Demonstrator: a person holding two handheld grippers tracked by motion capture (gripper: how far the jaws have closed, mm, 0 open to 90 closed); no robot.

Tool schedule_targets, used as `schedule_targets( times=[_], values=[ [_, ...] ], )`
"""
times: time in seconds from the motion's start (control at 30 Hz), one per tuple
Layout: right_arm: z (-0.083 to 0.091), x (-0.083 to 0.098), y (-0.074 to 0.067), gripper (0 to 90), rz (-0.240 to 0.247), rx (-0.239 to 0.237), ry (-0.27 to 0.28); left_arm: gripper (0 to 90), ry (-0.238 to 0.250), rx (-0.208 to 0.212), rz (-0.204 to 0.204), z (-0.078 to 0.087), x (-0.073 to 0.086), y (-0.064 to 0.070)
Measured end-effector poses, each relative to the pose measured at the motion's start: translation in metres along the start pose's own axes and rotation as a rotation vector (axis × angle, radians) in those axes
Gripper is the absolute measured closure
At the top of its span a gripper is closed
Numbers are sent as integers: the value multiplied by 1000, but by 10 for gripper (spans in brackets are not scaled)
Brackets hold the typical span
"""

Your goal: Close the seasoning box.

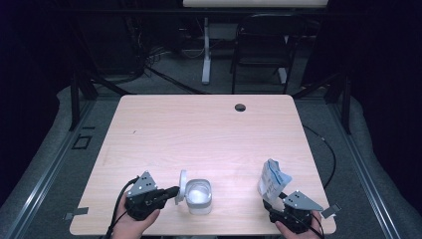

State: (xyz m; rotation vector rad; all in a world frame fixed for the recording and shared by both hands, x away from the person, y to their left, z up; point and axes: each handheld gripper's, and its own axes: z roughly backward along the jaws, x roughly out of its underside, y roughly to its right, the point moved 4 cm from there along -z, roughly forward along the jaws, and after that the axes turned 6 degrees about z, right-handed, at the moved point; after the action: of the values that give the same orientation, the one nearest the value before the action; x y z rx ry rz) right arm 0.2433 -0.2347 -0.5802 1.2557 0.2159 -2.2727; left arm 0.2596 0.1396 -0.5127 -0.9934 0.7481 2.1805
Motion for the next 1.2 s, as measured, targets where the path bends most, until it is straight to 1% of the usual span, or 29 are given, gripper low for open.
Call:
schedule_targets(
  times=[0.07, 0.13, 0.17, 0.2, 0.27, 0.33, 0.43, 0.67, 0.83, 0.9, 1.2],
  values=[
    [-1, 0, 0, 415, -8, -2, 8, 900, 6, 14, -3, 0, -1, 3],
    [-2, 0, 0, 415, -4, 1, 6, 900, 7, 59, 3, 0, -2, 6],
    [-2, 1, 0, 415, -2, -1, 4, 900, 11, 62, 2, 0, -2, 7],
    [-2, 1, -1, 415, -1, -1, 1, 900, 17, 57, 4, 0, -2, 8],
    [-2, 1, -1, 415, -1, -1, 1, 900, 15, 50, -5, 1, -3, 9],
    [-2, 1, -1, 415, -2, -2, 2, 900, 15, 25, -25, 3, -3, 9],
    [-2, 1, 0, 415, -2, -3, 2, 900, 14, 1, -36, 5, -4, 9],
    [-2, 1, 0, 415, -6, -3, -1, 900, 14, -11, -40, 8, -4, 6],
    [-1, 1, -1, 416, -2, 2, 6, 899, 24, -27, -32, 15, -5, 0],
    [-1, 0, -1, 415, -6, -1, 18, 899, 37, -30, -22, 18, -6, -3],
    [-1, 0, -1, 415, 3, 3, 15, 891, 78, -66, 20, 34, -7, -21]
  ],
)
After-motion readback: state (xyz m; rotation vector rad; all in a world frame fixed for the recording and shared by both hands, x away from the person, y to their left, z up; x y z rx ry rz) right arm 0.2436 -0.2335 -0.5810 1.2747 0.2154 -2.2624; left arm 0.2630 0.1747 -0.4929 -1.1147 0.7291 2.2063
